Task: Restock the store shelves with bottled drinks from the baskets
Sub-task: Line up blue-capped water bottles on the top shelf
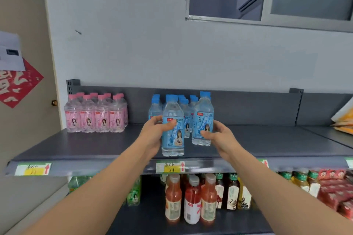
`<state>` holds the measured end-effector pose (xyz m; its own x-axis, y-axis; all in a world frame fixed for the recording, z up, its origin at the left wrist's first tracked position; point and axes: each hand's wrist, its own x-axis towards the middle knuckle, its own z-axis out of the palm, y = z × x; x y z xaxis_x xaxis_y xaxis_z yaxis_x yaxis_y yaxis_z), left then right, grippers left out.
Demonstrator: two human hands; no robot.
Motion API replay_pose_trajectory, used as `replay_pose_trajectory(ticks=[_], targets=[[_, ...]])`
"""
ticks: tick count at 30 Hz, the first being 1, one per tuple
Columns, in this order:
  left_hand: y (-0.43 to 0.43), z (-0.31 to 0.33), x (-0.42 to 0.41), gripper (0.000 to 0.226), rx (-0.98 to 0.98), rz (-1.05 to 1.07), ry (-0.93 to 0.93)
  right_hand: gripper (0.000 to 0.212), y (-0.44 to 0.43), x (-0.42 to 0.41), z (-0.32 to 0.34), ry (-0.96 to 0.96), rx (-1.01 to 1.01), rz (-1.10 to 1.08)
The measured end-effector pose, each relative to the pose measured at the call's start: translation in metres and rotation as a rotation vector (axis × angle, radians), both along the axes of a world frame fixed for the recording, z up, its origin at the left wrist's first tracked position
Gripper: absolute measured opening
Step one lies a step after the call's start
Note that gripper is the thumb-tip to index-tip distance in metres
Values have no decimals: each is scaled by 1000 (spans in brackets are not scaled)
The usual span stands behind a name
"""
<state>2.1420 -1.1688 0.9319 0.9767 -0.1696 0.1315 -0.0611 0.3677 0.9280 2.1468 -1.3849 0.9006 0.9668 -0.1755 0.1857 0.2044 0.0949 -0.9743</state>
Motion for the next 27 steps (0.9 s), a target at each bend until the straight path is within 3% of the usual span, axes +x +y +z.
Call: replay_pose_trajectory(ticks=[9, 22, 27], targets=[[-5, 5, 74, 38, 38, -81, -6, 51, -22, 73, -5, 94, -117, -167], [-22, -7, 112, 30, 37, -136, 29, 64, -28, 126, -20, 179, -233, -177], [-25, -12, 116, 32, 51, -150, 32, 59, -30, 131, -20, 173, -330, -144]])
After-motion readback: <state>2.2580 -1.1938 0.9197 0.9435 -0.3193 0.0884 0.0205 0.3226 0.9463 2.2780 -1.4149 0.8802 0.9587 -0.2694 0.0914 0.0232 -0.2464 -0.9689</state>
